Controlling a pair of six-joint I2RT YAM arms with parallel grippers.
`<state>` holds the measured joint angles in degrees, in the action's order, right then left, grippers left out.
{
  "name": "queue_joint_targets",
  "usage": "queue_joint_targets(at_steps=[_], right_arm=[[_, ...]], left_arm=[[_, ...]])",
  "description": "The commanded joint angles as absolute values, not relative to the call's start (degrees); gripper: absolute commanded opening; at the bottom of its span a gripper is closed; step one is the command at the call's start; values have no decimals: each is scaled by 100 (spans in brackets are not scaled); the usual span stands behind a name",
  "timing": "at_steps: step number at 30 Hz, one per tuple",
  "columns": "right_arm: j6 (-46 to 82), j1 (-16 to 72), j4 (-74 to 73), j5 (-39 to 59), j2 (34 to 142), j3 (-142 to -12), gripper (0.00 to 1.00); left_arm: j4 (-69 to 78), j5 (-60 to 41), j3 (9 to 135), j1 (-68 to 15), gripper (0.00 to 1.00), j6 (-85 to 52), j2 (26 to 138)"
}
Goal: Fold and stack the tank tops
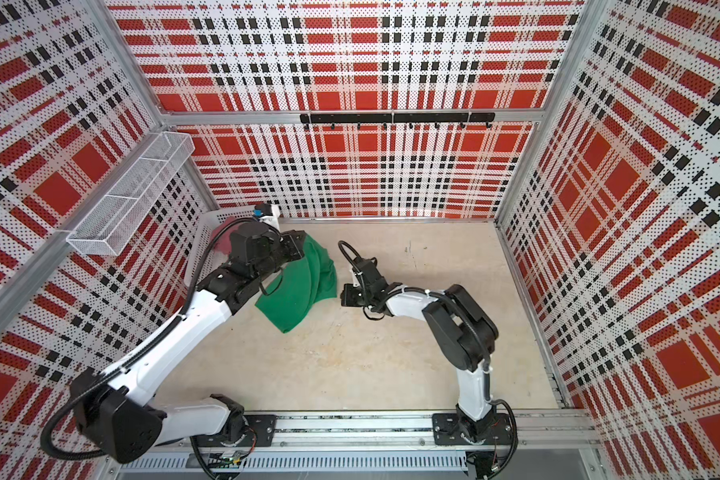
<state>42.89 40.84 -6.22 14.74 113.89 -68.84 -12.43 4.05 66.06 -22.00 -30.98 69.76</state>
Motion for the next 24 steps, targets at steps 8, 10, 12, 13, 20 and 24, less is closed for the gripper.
queue_joint_targets(at_steps=[8,10,12,13,20,24], right_arm=[[4905,4612,-1297,1547,13047,-8540,0],[5040,4598,-1118,1431,13210,-8617,0],[5064,4541,-900,1247,13249,-8577,0],[5063,4499,-769,1150,13226,-8550,0],[4760,3718,-87,395,12412,-7456,0],[4338,2856,265,257,11830,-6785,2]], left_arm=[[-1529,45,5539,-1141,0,-3197,5741],[-1521,27,5499,-1125,0,-3190,5730],[-1521,11,5482,-1114,0,-3182,5764],[-1521,-16,5480,-1117,0,-3161,5797],[-1328,-856,5241,-1316,0,-3268,6083],[-1080,-1073,5174,-1892,0,-3473,6252]])
